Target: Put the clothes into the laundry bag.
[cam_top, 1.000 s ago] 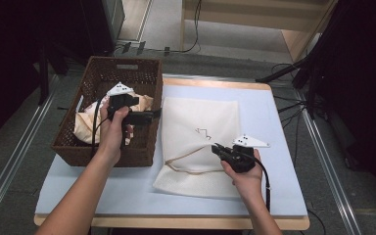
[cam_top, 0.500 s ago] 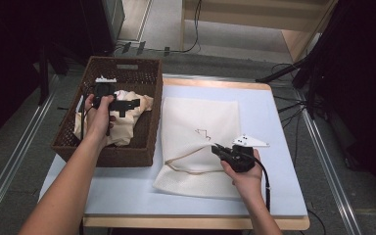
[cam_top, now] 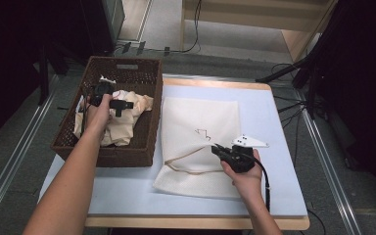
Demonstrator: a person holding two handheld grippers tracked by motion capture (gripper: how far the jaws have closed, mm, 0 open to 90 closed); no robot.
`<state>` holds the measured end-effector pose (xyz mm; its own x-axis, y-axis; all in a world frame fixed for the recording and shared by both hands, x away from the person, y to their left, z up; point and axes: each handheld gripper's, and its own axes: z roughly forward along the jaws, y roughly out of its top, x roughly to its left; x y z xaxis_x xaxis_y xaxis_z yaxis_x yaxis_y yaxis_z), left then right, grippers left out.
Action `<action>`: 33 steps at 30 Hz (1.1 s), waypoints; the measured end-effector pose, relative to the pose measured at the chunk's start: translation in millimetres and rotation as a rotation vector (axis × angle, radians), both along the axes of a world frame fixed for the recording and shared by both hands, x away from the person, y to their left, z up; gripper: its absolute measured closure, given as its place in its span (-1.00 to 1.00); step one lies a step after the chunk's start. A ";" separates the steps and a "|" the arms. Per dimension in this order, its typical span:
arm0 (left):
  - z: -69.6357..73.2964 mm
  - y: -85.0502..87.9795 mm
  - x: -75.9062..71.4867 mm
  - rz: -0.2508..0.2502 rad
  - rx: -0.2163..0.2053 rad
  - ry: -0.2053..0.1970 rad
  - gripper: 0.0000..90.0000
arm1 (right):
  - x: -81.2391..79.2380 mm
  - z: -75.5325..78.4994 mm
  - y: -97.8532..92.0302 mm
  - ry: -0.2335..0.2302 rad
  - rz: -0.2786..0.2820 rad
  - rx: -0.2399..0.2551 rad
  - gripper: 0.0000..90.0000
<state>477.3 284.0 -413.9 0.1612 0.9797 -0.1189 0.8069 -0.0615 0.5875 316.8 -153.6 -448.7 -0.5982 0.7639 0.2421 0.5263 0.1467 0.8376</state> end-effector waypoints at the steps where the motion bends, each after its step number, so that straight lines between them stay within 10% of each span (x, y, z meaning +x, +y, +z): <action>1: -2.2 0.8 1.1 0.014 0.003 0.011 -1.00 | -0.1 0.0 0.0 -0.001 0.001 -0.001 0.91; 8: -21.4 -10.7 4.7 0.055 0.125 0.060 -1.00 | -0.9 -0.3 0.3 -0.003 0.003 -0.008 0.90; 13: -21.1 -13.6 2.6 0.037 0.098 0.090 -0.95 | -1.0 -0.6 0.4 0.000 0.003 -0.009 0.90; 20: -6.1 -18.1 -3.3 -0.023 -0.036 0.168 0.59 | -1.5 0.1 1.4 -0.004 0.007 -0.006 0.90; 22: -5.4 -22.5 -5.8 -0.113 -0.114 0.181 0.68 | -1.1 -0.2 2.0 -0.006 0.009 -0.006 0.90; 25: 0.0 -31.9 -10.2 -0.208 -0.216 0.149 0.53 | -0.5 -1.4 2.9 -0.003 0.009 -0.010 0.90; 28: 11.6 -34.6 -13.1 -0.204 -0.217 0.043 0.29 | 0.0 -2.5 2.8 0.002 0.010 -0.015 0.89; 31: 20.9 -25.3 -14.5 -0.093 -0.128 -0.131 -0.24 | 0.1 -3.4 2.1 0.003 0.009 -0.013 0.89; 33: 21.9 -13.2 -13.7 -0.012 -0.044 -0.151 -0.30 | 0.1 -3.8 2.0 0.004 0.009 -0.013 0.88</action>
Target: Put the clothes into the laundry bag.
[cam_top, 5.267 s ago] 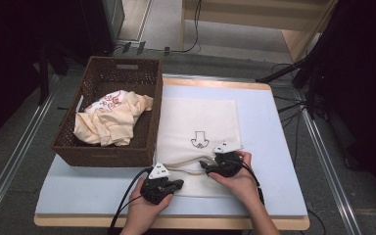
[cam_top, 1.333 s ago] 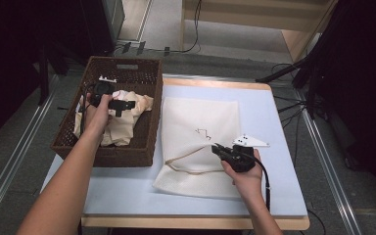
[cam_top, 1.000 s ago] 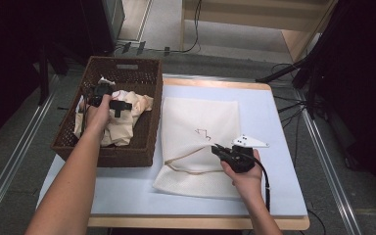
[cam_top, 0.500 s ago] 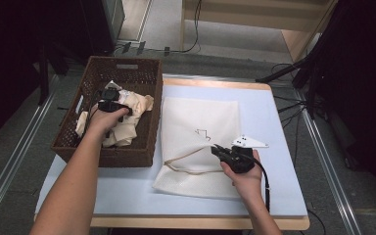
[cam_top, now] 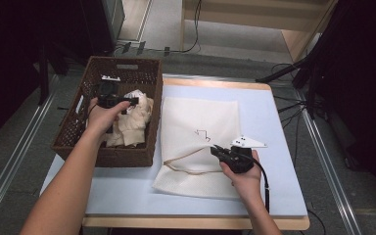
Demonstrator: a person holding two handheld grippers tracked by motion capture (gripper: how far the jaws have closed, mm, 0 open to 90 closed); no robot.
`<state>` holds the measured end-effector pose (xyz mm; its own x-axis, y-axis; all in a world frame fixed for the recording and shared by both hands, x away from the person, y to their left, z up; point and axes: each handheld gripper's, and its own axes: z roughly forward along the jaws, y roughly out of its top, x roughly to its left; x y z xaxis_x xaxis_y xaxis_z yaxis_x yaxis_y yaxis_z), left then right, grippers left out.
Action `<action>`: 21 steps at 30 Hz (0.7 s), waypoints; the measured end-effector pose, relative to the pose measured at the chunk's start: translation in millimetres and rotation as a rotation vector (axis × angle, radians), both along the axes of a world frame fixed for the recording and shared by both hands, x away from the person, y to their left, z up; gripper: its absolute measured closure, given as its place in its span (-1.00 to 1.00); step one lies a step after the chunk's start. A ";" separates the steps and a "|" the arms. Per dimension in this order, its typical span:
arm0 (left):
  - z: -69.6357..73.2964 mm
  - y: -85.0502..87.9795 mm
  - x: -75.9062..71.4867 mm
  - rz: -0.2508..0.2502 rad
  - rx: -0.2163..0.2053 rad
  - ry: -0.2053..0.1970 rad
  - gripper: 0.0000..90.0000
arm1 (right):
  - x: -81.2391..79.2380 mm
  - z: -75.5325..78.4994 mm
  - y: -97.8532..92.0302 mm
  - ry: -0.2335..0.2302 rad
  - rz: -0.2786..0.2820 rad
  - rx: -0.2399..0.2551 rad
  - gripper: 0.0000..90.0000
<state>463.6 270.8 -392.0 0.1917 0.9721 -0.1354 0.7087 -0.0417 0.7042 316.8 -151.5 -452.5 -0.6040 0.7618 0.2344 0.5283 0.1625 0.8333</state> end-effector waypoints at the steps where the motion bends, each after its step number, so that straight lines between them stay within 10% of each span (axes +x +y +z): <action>1: -1.6 6.0 1.0 0.039 -0.004 0.032 -0.34 | -0.1 -0.1 0.1 0.000 0.001 0.000 0.88; 6: -29.3 19.5 6.3 0.080 0.045 0.309 -0.68 | -0.1 -0.8 0.4 0.006 0.001 -0.001 0.88; 8: -34.1 19.2 6.7 0.089 0.077 0.353 -0.70 | 0.2 -1.7 0.5 0.006 0.001 -0.004 0.87; 11: -31.4 16.8 5.8 0.070 0.096 0.342 -0.23 | 0.0 -2.7 1.1 0.008 0.002 -0.006 0.87; 14: -26.6 18.2 5.0 0.044 -0.001 0.342 0.43 | 0.0 -3.1 1.6 0.008 0.002 -0.009 0.87; 21: -6.5 6.2 -0.4 -0.127 -0.244 0.230 0.41 | 0.7 -4.2 1.7 0.011 0.003 -0.011 0.87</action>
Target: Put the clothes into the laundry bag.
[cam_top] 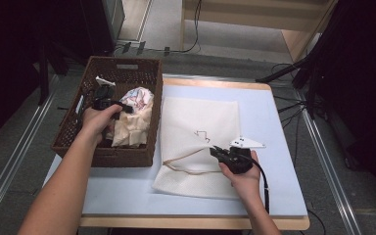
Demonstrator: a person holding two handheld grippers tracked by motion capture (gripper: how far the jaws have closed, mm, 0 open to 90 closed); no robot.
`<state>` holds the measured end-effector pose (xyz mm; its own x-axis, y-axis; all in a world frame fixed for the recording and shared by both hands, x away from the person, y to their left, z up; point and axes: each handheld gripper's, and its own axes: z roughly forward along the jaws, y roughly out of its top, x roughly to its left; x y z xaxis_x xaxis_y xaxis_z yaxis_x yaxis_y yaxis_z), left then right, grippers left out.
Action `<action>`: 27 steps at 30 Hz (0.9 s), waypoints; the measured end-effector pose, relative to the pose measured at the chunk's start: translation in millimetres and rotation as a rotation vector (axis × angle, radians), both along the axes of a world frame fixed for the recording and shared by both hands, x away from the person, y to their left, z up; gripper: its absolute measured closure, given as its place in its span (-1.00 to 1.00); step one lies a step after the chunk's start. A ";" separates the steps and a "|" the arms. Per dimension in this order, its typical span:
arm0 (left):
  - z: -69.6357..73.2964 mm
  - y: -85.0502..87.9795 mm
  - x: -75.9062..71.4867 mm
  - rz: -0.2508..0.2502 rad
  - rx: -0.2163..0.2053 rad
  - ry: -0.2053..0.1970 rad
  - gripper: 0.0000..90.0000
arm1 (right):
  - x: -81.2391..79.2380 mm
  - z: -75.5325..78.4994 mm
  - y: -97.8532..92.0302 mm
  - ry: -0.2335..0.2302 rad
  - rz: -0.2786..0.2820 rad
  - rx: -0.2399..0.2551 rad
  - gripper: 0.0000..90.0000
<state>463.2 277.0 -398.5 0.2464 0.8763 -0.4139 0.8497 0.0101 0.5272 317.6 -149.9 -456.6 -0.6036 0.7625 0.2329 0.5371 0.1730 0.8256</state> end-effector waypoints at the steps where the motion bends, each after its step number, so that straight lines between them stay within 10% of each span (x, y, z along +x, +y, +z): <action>1: 2.1 -2.5 -0.3 -0.006 -0.023 -0.010 0.28 | 0.0 -0.1 0.3 0.000 -0.002 0.000 0.87; 7: -3.7 -16.1 1.7 -0.118 0.031 0.012 -0.68 | -0.2 -0.3 0.5 0.001 -0.001 0.000 0.87; 12: -6.1 -22.1 2.4 -0.147 0.114 0.018 -0.79 | -0.7 -0.8 1.0 0.004 0.002 -0.001 0.87; 18: -29.2 -38.4 4.9 -0.150 0.386 0.101 -1.00 | -0.7 -1.3 1.4 0.005 0.003 -0.001 0.87; 27: -35.0 -43.0 2.0 -0.160 0.404 0.063 -0.88 | -1.5 -1.6 2.9 0.003 0.006 -0.005 0.86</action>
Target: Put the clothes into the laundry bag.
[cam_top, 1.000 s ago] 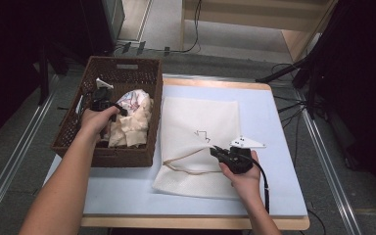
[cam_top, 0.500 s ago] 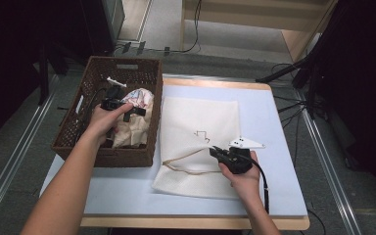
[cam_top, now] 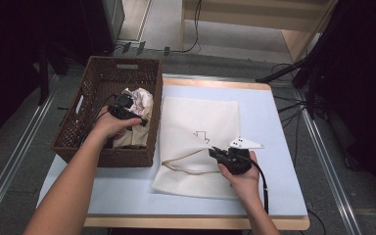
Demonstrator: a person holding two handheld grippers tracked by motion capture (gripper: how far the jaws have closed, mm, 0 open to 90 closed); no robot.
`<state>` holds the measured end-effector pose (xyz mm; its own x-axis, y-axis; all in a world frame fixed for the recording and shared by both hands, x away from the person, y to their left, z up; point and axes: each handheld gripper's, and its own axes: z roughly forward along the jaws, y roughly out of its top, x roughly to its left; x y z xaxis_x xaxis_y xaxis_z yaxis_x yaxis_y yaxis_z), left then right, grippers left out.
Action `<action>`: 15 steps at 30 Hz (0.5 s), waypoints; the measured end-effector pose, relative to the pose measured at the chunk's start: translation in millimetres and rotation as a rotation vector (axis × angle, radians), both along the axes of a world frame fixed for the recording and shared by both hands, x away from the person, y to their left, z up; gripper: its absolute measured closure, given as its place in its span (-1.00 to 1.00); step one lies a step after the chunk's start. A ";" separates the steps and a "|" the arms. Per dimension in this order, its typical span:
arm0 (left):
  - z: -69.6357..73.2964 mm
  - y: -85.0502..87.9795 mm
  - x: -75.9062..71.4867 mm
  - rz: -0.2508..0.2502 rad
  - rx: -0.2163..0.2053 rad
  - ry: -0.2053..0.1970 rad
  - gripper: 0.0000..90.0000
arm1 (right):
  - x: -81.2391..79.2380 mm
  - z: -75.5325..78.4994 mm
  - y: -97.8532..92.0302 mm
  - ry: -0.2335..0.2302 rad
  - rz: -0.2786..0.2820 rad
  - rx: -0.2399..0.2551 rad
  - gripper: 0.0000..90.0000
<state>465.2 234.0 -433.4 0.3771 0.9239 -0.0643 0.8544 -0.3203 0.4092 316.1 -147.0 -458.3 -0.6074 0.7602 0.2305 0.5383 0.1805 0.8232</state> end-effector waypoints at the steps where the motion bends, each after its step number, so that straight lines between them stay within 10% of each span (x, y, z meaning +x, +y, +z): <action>1: 0.9 -0.9 -0.8 -0.008 0.003 -0.004 -0.81 | -0.2 0.2 0.1 0.002 -0.001 0.001 0.86; 5: 4.5 -1.1 -3.0 -0.013 -0.008 -0.010 -0.49 | 0.0 0.2 0.1 0.000 -0.002 -0.001 0.86; 10: 12.5 4.8 -3.7 -0.014 -0.091 0.027 0.44 | -0.5 0.3 0.7 0.000 -0.001 -0.003 0.87; 15: 16.3 13.2 -3.0 -0.051 -0.266 0.080 0.59 | 0.0 0.0 0.2 -0.001 0.000 -0.002 0.87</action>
